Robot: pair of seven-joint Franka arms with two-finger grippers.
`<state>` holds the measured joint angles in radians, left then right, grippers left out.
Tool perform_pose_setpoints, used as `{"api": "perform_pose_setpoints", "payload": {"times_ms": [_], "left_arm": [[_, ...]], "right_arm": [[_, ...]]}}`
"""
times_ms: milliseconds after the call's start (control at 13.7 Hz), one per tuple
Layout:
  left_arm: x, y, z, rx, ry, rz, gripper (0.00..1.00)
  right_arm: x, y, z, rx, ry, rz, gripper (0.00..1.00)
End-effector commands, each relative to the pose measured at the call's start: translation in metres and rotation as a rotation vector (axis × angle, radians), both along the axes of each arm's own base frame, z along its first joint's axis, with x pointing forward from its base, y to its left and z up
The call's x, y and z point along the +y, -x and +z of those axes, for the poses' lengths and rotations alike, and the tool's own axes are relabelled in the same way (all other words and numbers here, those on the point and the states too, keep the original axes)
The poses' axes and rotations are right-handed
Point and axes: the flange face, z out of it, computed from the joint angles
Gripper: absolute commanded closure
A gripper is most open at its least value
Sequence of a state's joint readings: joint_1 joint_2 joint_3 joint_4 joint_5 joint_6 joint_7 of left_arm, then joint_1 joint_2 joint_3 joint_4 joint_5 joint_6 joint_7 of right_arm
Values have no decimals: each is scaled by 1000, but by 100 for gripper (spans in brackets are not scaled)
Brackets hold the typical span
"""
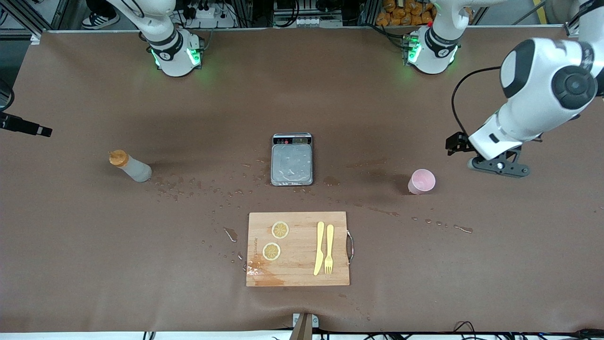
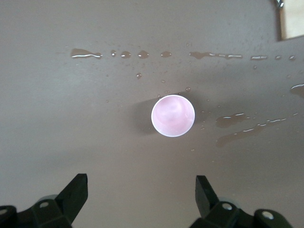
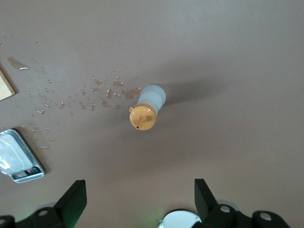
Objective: Add sauce to pink cup with both arms
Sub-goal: 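Reach the left gripper down to the pink cup and grasp it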
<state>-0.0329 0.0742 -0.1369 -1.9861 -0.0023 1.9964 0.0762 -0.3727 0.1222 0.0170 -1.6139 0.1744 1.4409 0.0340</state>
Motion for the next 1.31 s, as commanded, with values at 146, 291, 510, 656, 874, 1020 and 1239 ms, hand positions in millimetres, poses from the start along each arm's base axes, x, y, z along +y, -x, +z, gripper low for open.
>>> {"api": "perform_pose_setpoints", "payload": {"times_ms": [146, 291, 510, 656, 874, 1020, 1239], "left_arm": [[-15, -20, -81, 19, -37, -102, 0], [-18, -27, -104, 13, -60, -139, 0], [-17, -31, -135, 32, -58, -210, 0], [-20, -31, -150, 46, -53, -216, 0], [-19, -29, -173, 83, -49, -213, 0], [-20, -28, -184, 100, -49, -211, 0], [-20, -27, -194, 117, -50, -207, 100]], "right_arm": [[-15, -3, -34, 122, -59, -176, 0], [-31, -2, -53, 160, -71, -239, 0], [-50, -2, -79, 211, -79, -305, 0], [-57, -2, -99, 253, -87, -341, 0], [-55, -7, -120, 345, -80, -508, 0], [-60, -8, -137, 378, -111, -546, 0], [-87, 1, -168, 423, -186, -619, 0]]}}
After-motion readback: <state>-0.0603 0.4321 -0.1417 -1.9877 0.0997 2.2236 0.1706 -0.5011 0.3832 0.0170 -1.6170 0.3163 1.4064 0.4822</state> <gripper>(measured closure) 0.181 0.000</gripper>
